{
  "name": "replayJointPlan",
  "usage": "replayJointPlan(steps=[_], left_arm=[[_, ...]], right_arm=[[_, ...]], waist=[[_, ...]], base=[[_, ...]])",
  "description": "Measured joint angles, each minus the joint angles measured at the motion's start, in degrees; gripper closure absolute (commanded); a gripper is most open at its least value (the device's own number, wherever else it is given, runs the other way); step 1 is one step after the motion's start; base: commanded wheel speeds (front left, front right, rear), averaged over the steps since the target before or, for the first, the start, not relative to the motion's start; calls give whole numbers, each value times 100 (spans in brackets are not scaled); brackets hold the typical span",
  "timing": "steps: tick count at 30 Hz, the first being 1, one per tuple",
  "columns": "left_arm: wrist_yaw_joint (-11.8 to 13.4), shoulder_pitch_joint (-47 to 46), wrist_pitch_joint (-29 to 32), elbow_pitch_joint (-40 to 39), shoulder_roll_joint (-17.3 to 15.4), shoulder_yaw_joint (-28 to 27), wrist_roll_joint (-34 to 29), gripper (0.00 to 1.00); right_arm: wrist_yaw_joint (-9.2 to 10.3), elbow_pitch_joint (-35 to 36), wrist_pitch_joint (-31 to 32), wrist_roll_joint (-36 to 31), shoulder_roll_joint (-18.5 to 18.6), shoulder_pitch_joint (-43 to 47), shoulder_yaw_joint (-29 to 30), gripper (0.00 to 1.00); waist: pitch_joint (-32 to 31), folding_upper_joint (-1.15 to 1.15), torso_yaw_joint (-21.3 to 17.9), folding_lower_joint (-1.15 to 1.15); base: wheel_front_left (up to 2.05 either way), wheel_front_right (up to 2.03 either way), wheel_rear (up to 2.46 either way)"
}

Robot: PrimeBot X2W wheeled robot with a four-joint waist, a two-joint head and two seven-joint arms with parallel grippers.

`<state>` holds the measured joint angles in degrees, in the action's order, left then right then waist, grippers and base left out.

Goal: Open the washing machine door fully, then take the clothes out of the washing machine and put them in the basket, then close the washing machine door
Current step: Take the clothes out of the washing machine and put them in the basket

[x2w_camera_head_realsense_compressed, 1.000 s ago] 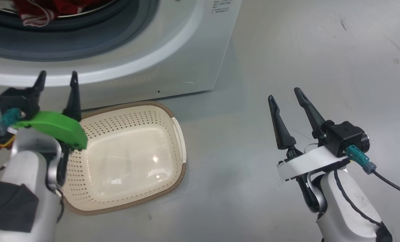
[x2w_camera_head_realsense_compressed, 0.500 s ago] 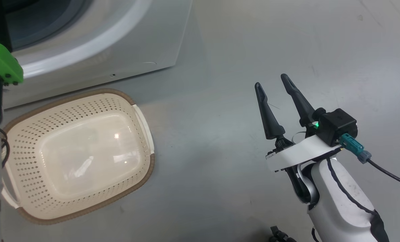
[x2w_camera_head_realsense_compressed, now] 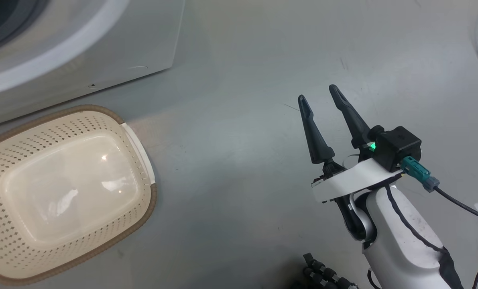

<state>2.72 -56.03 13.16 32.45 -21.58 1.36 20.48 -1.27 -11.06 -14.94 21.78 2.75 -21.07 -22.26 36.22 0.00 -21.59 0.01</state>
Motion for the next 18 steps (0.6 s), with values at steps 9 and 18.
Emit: replayJointPlan(steps=[9, 18], left_arm=[[115, -590, 155, 256, -296, -129, -151, 0], [159, -985, 368, 481, -361, -119, -214, 0]], right_arm=[[43, 58, 0, 58, -3, -130, -134, 0], [88, 86, 0, 101, -8, -193, -205, 0]], waist=[[250, 0, -165, 0], [520, 0, -277, 0]], base=[[0, 0, 0], [0, 0, 0]])
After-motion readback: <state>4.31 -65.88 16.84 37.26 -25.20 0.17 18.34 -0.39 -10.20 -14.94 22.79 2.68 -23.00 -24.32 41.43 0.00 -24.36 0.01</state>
